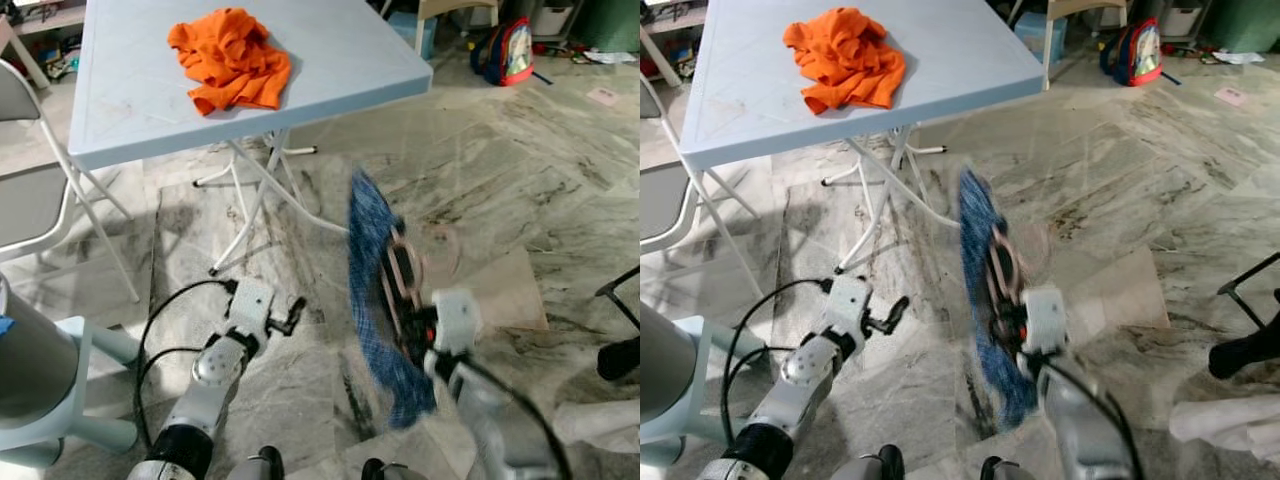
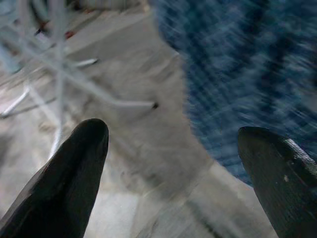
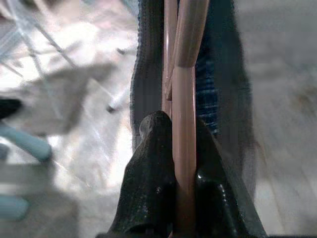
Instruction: Hang hanger
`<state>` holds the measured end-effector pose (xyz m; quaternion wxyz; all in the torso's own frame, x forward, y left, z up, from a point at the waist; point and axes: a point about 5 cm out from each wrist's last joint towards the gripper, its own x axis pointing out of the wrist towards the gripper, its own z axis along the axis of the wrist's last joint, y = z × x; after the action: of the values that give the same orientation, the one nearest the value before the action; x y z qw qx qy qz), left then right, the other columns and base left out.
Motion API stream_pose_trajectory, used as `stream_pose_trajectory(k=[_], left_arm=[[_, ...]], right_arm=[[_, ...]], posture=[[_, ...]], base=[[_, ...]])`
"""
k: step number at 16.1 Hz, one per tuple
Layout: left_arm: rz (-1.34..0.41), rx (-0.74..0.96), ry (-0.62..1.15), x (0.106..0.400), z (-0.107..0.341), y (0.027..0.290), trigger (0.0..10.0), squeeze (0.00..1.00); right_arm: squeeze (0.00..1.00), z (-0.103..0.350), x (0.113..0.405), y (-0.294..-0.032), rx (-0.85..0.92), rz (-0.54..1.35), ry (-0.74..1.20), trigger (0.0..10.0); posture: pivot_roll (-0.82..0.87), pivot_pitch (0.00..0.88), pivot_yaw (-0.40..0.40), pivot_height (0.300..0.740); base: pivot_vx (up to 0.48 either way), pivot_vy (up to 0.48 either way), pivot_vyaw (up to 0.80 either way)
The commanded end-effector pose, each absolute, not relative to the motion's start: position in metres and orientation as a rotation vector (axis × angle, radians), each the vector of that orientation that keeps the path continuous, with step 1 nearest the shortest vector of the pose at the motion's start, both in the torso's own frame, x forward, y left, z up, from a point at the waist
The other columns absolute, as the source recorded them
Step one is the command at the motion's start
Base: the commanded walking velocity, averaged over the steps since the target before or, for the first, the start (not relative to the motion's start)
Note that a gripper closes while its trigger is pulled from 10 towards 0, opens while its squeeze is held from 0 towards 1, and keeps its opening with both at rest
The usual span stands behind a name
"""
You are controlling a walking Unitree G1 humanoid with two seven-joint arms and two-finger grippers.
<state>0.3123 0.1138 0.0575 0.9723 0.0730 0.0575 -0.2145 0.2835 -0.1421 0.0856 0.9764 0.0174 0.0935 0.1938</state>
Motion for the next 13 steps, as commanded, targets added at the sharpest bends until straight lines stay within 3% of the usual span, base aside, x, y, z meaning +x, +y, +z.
stream_pose_trajectory(k=[1, 3, 8, 9, 10, 13], left_arm=[[-0.468, 0.166, 0.095, 0.313, 0.061, 0.112, 10.0, 0.00], [-0.473, 0.158, 0.054, 0.318, 0.071, 0.109, 10.0, 0.00], [-0.538, 0.105, 0.012, 0.317, 0.080, 0.095, 10.0, 0.00], [-0.578, 0.086, 0.013, 0.314, 0.080, 0.088, 10.0, 0.65], [-0.610, 0.071, 0.016, 0.310, 0.080, 0.082, 10.0, 1.00], [-0.631, 0.073, 0.035, 0.306, 0.075, 0.075, 10.0, 1.00]], right_arm=[[0.00, 0.094, 0.281, -0.132, 0.027, 0.499, 0.172, 10.0], [0.00, 0.101, 0.274, -0.132, -0.046, 0.620, 0.172, 10.0], [0.00, 0.102, 0.268, -0.128, -0.096, 0.679, 0.187, 10.0], [0.00, 0.102, 0.270, -0.129, -0.099, 0.649, 0.184, 10.0], [0.00, 0.104, 0.273, -0.128, -0.088, 0.622, 0.170, 10.0], [0.00, 0.107, 0.272, -0.120, -0.090, 0.638, 0.158, 10.0]], posture=[[0.00, 0.225, 0.041, 0.740], [0.00, 0.225, 0.038, 0.740], [-0.01, 0.228, 0.041, 0.740], [-0.01, 0.228, 0.042, 0.740], [-0.01, 0.229, 0.044, 0.740], [-0.01, 0.228, 0.043, 0.740]], base=[[0.000, 0.000, 0.00], [0.000, 0.000, 0.00], [0.000, 0.000, 0.00], [0.000, 0.000, 0.00], [0.000, 0.000, 0.00], [0.000, 0.000, 0.00]])
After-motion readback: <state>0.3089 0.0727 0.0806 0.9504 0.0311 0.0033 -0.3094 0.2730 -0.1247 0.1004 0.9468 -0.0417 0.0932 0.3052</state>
